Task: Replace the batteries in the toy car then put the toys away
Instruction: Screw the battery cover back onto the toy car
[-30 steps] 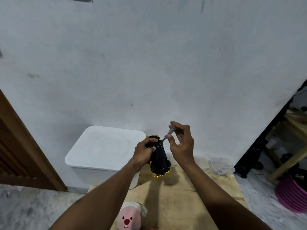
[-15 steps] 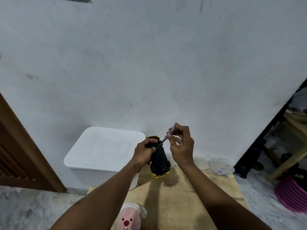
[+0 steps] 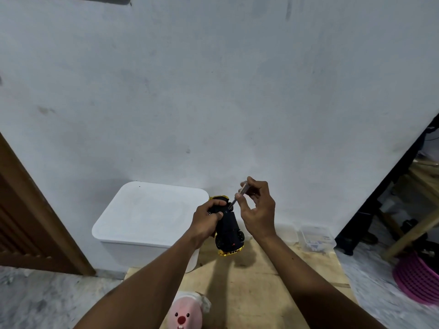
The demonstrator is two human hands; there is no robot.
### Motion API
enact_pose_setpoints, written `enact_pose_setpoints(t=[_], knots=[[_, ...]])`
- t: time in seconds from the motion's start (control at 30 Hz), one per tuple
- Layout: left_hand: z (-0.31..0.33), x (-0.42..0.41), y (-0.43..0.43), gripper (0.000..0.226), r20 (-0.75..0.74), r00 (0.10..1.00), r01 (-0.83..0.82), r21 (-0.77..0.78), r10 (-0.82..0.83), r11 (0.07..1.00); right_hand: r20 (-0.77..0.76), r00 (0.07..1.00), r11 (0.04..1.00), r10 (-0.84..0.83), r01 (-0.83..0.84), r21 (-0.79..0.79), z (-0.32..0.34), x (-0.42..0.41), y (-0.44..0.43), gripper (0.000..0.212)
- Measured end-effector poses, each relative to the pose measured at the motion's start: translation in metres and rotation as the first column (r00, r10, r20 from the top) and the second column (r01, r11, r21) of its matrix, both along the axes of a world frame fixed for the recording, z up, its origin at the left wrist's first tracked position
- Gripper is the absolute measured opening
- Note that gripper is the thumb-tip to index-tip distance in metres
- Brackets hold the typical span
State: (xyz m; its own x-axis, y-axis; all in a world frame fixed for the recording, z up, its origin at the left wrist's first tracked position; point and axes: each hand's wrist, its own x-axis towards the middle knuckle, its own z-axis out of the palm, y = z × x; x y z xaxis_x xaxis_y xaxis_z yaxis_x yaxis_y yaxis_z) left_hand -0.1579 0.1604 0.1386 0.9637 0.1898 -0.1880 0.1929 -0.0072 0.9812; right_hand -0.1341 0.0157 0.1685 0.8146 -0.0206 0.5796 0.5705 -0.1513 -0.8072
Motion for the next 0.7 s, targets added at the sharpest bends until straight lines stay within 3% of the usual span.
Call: enact_pose_setpoints(t=[0.1,0.3,0.47,0.7], knots=[[-0.0009,-0.0006,0.0007,0.036,-0.002,1.000,-0.009,-0.003,0.009,1.000,-0.052,0.996,0.997,0.073,-0.072,0.021,0.0041,-0.0031,-0.0001,0.049],[0.0027,-0.0011,0.0001,0.037,-0.003,1.000,-0.012,0.003,0.012,1.000,0.018,0.998,0.998,-0.057,0.057,0.015,0.0007,0.0000,0.0028,0.049],[0.0030,-0.0013,0.0018,0.037,0.000,1.000,-0.018,-0.002,0.018,1.000,-0.053,0.995,0.995,0.090,-0.088,0.036,0.0042,-0.0049,0.0000,0.052],[0.0042,-0.0008,-0.0015,0.038,0.005,1.000,0.002,0.001,-0.002,1.000,0.044,0.999,1.000,-0.030,0.030,-0.003,-0.0005,-0.0024,0.0021,0.049]])
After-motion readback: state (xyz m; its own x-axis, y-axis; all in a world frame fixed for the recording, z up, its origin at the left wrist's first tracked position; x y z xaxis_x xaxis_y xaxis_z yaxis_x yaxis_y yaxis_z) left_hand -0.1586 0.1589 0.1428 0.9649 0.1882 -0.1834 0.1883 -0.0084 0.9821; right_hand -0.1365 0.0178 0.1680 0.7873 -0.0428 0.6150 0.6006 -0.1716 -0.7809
